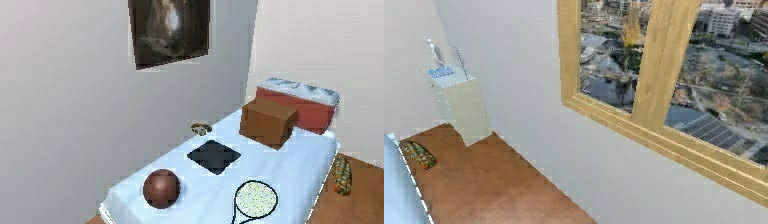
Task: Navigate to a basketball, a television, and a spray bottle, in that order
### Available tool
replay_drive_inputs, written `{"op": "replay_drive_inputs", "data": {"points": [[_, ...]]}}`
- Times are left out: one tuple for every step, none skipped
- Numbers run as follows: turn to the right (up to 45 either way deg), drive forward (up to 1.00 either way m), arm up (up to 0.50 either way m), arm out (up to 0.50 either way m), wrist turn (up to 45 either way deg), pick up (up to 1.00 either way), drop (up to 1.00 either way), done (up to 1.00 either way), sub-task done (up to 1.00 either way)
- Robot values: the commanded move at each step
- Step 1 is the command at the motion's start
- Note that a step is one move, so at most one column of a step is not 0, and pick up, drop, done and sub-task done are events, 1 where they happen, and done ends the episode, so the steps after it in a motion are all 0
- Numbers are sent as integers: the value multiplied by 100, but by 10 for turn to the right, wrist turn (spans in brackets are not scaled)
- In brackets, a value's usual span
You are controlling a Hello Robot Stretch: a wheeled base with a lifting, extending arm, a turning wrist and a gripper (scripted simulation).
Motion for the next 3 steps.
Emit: {"op": "replay_drive_inputs", "data": {"points": [[-90, 0, 0, 0, 0, 0, 0, 0, 0], [0, 0, 0, 0, 0, 0, 0, 0, 100], [-450, 0, 0, 0, 0, 0, 0, 0, 0]]}}
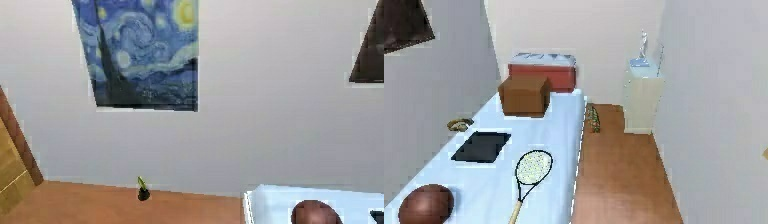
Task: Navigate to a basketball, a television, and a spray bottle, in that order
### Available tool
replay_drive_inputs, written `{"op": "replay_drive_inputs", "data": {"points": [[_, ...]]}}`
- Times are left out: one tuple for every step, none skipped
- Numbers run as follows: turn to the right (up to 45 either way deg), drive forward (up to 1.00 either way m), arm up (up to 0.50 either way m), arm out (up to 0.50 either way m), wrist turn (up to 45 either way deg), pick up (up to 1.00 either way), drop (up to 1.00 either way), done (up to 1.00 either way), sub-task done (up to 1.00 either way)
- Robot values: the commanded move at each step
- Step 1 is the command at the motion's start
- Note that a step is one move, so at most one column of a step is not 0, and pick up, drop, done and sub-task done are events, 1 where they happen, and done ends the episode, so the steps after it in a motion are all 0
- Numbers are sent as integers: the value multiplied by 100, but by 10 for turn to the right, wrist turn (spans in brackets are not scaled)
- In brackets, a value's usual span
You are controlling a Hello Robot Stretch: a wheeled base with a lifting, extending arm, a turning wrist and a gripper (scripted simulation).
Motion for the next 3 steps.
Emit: {"op": "replay_drive_inputs", "data": {"points": [[-450, 0, 0, 0, 0, 0, 0, 0, 0], [-390, 0, 0, 0, 0, 0, 0, 0, 0], [0, 100, 0, 0, 0, 0, 0, 0, 0]]}}
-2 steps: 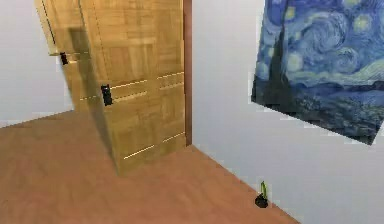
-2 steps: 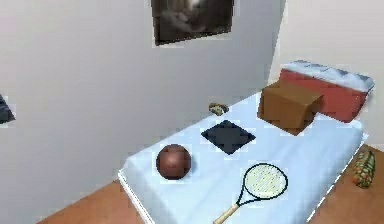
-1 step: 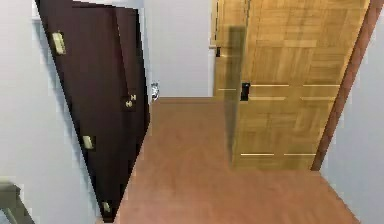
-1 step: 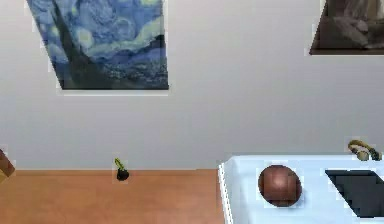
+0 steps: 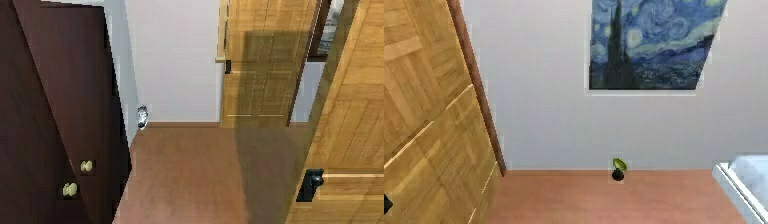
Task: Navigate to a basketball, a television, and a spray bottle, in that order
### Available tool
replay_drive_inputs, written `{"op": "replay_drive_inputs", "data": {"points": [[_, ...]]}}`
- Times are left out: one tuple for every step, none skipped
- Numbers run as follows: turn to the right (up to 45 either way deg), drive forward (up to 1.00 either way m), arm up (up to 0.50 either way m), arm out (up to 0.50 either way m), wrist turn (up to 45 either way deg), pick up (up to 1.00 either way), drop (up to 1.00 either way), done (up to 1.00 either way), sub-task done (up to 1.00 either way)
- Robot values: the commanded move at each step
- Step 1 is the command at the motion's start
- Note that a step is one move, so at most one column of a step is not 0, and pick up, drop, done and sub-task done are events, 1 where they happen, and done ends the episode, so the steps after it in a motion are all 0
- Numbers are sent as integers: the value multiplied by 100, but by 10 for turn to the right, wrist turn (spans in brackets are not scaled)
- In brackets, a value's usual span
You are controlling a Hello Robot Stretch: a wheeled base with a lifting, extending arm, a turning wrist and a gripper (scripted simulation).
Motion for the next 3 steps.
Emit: {"op": "replay_drive_inputs", "data": {"points": [[0, 65, 0, 0, 0, 0, 0, 0, 0], [330, 0, 0, 0, 0, 0, 0, 0, 0], [0, 40, 0, 0, 0, 0, 0, 0, 0]]}}
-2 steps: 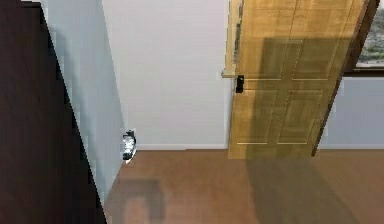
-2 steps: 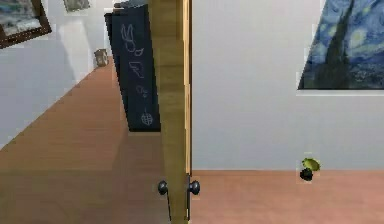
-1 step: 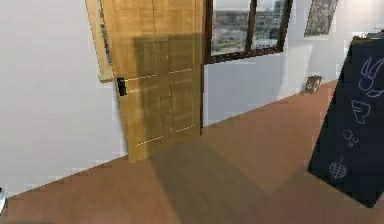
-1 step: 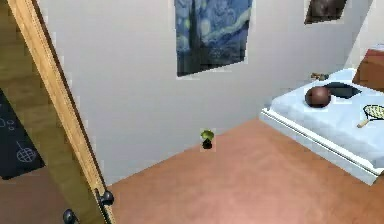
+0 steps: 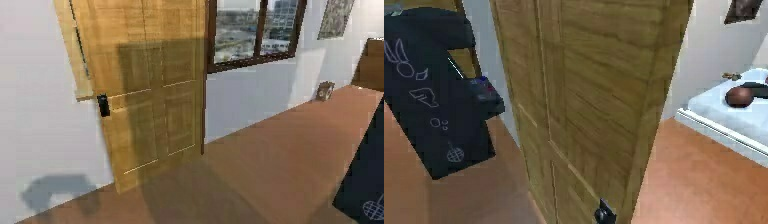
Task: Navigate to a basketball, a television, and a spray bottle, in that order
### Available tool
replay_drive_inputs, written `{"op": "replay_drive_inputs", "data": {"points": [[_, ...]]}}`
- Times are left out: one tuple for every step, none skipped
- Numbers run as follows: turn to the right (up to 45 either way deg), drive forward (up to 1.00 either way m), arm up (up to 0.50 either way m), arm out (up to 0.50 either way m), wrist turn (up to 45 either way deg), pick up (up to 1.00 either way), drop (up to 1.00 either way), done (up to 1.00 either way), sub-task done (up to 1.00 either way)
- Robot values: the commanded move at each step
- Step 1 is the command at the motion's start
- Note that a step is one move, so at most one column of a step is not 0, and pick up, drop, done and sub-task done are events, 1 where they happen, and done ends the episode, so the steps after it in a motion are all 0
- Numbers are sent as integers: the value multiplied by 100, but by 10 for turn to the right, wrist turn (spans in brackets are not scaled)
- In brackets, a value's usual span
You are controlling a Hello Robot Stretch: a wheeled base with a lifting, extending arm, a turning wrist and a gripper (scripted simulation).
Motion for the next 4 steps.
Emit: {"op": "replay_drive_inputs", "data": {"points": [[270, 0, 0, 0, 0, 0, 0, 0, 0], [0, 100, 0, 0, 0, 0, 0, 0, 0], [0, 75, 0, 0, 0, 0, 0, 0, 0], [270, 0, 0, 0, 0, 0, 0, 0, 0]]}}
